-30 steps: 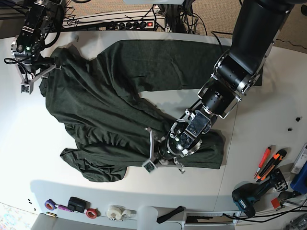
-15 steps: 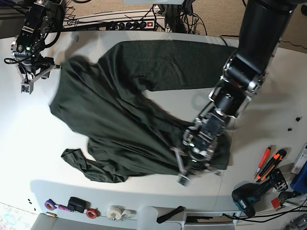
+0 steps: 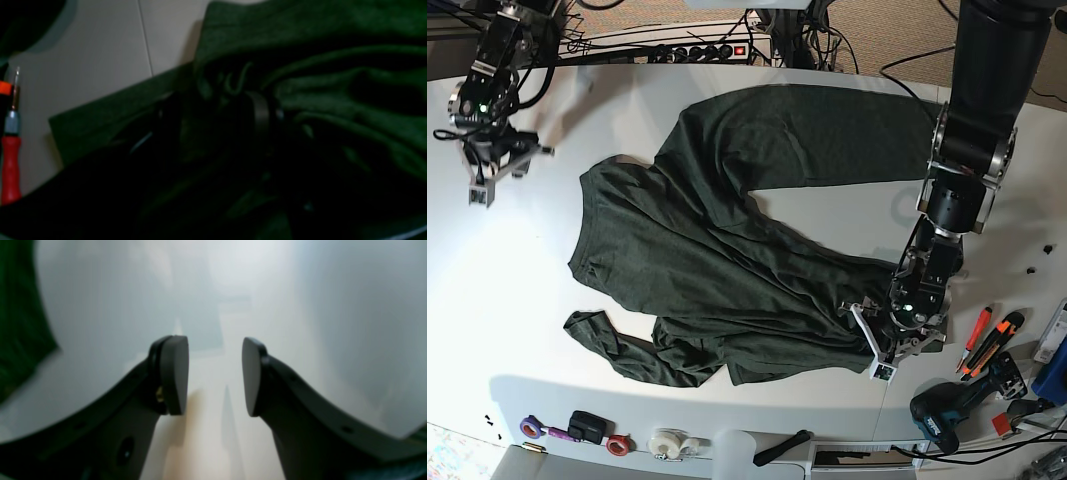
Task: Layout the t-shirt on the table in an organized manner, then fold the t-shirt properly
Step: 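Hold the shirt with both grippers and stretch it apart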
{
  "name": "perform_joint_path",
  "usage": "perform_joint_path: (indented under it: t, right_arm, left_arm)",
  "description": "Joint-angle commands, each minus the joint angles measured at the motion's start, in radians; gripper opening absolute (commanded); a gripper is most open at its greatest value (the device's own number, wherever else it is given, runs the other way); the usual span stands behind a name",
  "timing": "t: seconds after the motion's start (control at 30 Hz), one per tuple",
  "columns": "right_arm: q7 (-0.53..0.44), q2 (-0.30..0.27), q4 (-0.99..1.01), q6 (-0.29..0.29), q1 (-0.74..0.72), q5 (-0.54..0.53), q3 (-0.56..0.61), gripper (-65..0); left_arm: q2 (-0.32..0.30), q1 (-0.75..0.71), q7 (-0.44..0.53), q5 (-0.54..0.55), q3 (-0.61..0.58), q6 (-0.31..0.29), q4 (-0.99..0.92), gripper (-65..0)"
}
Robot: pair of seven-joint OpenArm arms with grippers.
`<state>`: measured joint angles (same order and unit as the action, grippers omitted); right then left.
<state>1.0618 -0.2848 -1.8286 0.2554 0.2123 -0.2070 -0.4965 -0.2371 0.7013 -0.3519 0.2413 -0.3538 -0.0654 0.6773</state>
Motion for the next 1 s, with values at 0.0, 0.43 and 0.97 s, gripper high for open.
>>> perform_joint_path:
  t: [0.0, 0.43, 0.97]
  right_arm:
    - [-0.048, -0.02, -0.015, 0.009, -0.022, 0.005, -0.006, -38.9]
    - [-0.166, 0.01, 0.019, 0.09, -0.111, -0.148, 0.151, -38.9]
    - [0.057, -0.082, 0.26, 0.005, -0.096, 0.208, 0.339, -64.6]
  left_arm:
    - [0.002, 0.034, 0.028, 0.008, 0.004, -0.016, 0.04, -35.5]
    - [0.054, -0.023, 0.031, 0.081, 0.003, -0.156, 0.189, -36.5]
    - [-0.08, -0.043, -0.054, 0.167, 0.004, -0.219, 0.189, -36.7]
